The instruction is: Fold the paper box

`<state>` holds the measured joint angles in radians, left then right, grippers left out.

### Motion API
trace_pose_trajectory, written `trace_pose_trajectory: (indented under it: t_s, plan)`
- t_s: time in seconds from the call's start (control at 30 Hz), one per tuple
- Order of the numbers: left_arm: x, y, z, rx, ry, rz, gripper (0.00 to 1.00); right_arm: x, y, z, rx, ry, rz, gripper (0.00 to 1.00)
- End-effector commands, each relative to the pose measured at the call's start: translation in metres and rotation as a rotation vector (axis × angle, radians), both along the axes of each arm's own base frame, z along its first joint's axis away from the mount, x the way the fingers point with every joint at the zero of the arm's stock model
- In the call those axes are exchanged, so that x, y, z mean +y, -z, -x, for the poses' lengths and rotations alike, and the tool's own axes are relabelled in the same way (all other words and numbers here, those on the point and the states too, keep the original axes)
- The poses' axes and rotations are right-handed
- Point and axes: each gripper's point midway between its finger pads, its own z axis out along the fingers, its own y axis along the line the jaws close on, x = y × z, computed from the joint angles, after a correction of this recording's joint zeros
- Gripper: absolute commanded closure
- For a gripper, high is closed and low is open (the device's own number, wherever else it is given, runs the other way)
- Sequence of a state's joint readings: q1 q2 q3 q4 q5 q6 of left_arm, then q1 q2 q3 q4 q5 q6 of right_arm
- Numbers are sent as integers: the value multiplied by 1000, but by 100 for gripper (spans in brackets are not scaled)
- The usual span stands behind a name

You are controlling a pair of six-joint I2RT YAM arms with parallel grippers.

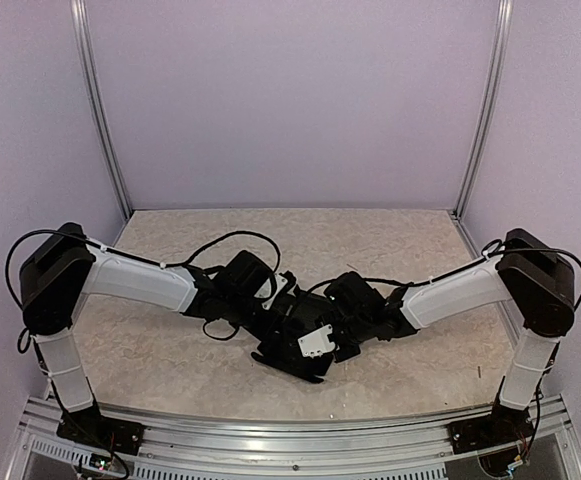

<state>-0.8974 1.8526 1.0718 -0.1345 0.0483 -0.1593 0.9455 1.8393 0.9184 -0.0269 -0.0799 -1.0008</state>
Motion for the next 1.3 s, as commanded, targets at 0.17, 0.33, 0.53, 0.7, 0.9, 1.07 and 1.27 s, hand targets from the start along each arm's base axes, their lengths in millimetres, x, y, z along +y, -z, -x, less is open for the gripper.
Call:
trace_pose_trajectory:
  t_s: [0.17,0.33,0.53,0.7,0.9,1.07,1.27]
  plan:
    - [12,-26,-9,-5,7,-8,99,-90,84,49,239,52,363,100]
    - [16,-23,-17,10,-4,-2,99,-90,85,49,242,52,364,100]
    - [-4,-19,-18,34,40,33,99,-90,85,49,240,54,365,100]
    - [-18,-8,-8,75,93,35,100,-90,85,49,240,54,366,100]
    - [-15,10,2,125,99,13,100,-90,86,49,241,56,368,100]
    - [-19,16,8,145,109,23,100,-90,86,48,242,58,370,100]
    - [-16,34,10,178,92,-18,100,-90,86,48,241,59,367,100]
